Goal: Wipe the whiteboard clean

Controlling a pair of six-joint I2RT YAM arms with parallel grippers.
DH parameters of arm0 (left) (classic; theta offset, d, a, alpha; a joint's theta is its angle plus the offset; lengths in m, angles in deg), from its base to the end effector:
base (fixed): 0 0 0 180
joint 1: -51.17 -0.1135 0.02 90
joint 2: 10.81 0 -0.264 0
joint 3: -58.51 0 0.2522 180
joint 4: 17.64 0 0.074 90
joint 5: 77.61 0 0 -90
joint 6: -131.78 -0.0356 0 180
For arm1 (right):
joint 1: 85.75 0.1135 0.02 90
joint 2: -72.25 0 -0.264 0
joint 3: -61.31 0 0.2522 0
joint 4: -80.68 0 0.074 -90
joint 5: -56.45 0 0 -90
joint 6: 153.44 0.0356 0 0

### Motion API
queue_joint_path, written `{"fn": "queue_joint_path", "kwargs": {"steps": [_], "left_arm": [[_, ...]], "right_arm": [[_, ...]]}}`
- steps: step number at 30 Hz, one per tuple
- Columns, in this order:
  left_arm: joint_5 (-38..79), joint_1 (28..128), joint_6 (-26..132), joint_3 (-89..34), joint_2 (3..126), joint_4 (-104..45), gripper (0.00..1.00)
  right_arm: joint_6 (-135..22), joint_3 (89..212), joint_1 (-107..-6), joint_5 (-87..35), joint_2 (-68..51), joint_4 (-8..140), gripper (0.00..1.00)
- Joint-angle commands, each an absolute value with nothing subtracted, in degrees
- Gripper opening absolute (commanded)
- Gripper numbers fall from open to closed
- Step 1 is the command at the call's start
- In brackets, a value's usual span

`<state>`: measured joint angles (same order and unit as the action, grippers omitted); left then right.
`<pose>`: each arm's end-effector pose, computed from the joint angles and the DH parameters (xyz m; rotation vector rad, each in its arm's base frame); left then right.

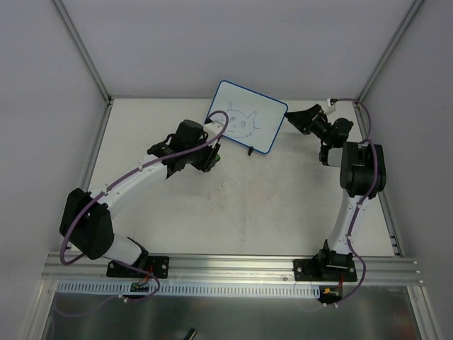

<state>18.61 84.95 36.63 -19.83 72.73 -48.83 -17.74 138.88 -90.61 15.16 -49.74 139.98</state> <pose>0.2717 -0.1864 0.2881 0.8006 2.0816 -0.3959 0.4349 -0.0101 0.1859 -0.1361 1.4945 1.1354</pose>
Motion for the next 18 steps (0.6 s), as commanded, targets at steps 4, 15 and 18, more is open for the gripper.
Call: {"fn": "queue_joint_path", "kwargs": {"steps": [4,15,18], "left_arm": [[11.1,85.3,44.8,-22.1,70.1,-47.6,0.0],[4.6,85.2,48.7,-21.1,67.9,-47.5,0.0],[3.7,84.7,50.5,-20.2,67.1,-47.5,0.0]], "right_arm": [[-18.7,144.9,-89.9,16.8,-53.0,142.8,0.91],[-19.1,151.8,-88.1,19.0,-58.3,141.6,0.8],[-19.5,153.6,-87.7,19.6,-59.3,141.7,0.76]]}}
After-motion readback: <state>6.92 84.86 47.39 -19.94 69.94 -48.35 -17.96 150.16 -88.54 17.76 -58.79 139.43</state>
